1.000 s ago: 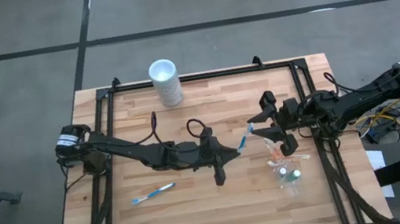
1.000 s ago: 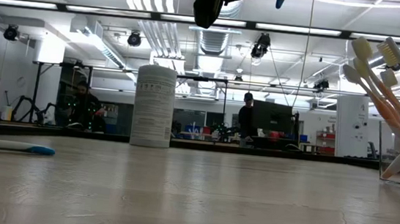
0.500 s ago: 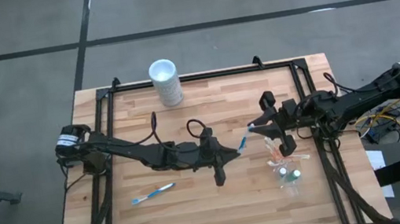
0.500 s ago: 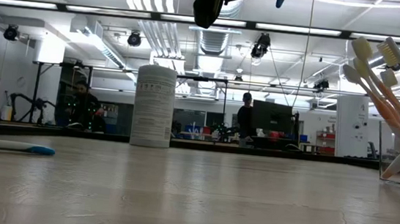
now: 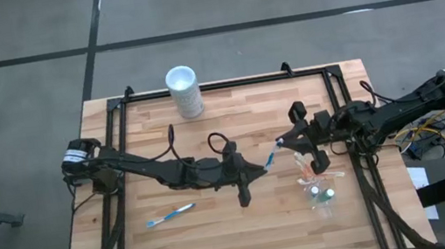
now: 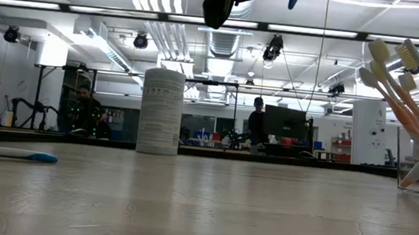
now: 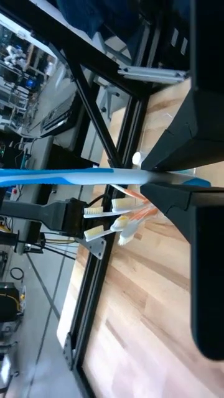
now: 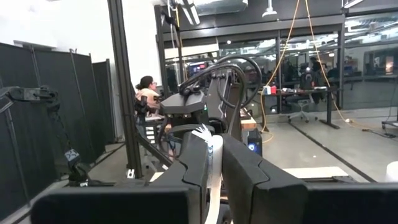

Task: Pick & Place toothbrushing station
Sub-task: Put the blue toothbrush into the bottom section of the transparent organizer

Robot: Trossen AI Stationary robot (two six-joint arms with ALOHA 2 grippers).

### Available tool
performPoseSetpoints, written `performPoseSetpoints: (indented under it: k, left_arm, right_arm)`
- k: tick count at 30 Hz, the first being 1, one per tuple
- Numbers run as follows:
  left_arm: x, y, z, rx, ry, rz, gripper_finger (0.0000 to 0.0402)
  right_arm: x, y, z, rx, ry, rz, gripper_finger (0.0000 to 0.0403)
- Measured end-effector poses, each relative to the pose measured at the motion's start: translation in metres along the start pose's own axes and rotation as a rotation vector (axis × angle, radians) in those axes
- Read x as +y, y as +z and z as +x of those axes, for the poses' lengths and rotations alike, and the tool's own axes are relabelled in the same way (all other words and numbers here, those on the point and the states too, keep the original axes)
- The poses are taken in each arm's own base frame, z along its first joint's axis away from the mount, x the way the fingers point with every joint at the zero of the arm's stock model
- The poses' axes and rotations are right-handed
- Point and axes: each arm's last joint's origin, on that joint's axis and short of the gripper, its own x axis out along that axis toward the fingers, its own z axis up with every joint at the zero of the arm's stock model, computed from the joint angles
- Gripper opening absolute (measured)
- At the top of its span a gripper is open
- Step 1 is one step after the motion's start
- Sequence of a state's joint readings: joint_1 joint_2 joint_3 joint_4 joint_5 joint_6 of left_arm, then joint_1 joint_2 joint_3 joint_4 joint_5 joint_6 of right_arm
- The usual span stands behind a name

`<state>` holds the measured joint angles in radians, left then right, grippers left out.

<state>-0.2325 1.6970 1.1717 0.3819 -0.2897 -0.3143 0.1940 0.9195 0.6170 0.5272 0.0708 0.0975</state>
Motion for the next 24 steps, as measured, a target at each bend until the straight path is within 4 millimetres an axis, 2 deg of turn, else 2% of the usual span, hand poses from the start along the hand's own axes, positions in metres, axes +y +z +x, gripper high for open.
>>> performPoseSetpoints:
  k: [5,15,24]
  left_arm:
    - [0.0001,-0.0001,0.0,0.001,0.0,0.104,0.0048]
    - [0.0005,0.0,0.0001,-0.002,0.011,0.107,0.007]
    - [0.0008,0.0,0.0001,-0.005,0.023,0.075,0.0128]
  right_arm:
    - [0.0002,-0.0001,0.0001,0.001,0.003,0.0,0.003]
    - [0.0001,0.0,0.0001,0.0,0.003,0.003,0.0029]
    - [0.0001,0.0,0.0001,0.0,0.002,0.003,0.0029]
